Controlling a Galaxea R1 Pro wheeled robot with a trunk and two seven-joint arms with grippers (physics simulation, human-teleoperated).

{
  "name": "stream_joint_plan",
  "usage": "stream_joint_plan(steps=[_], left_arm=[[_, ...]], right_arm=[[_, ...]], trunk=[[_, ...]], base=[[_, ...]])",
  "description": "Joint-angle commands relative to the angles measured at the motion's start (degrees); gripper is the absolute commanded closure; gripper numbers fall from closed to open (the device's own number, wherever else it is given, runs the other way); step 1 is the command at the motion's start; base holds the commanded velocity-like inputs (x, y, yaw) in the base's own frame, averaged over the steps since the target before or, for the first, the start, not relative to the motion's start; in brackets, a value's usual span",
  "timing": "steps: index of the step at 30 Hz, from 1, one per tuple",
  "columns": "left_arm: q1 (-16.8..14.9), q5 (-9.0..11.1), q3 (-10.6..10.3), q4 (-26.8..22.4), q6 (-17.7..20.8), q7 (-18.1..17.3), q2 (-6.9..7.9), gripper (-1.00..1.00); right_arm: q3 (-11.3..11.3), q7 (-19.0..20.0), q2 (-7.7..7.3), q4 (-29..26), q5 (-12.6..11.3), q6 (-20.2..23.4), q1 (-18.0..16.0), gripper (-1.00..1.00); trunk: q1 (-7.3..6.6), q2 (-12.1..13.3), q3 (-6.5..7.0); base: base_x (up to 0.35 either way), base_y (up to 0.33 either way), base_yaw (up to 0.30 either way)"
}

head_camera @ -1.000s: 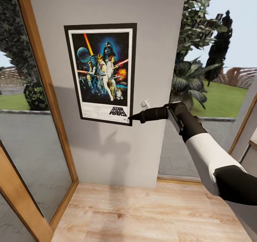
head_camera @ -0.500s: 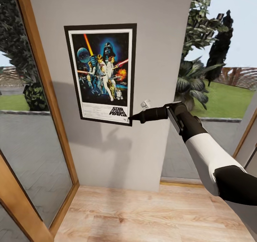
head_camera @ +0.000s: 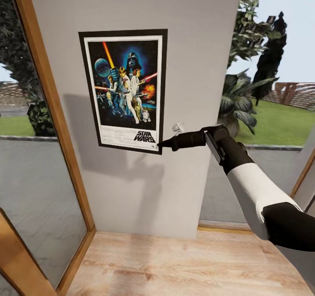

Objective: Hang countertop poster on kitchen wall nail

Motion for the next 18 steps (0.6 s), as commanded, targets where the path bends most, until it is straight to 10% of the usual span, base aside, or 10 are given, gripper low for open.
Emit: stream_joint_plan(steps=[1, 18], left_arm=[[0.0, -0.4, 0.5, 0.1, -0.3, -0.1, 0.0, -1.0], [-0.1, -0.4, 0.5, 0.1, -0.3, -0.1, 0.05, -1.0]], right_arm=[[0.1, 0.2, -0.02, 0.0, 0.0, 0.4, 0.0, 1.0], [0.0, 0.2, -0.02, -0.1, 0.0, 0.4, 0.0, 1.0]], trunk=[[0.04, -0.1, -0.06], [0.04, -0.1, -0.06]], base=[[0.239, 0.0, 0.0], [0.166, 0.0, 0.0]])
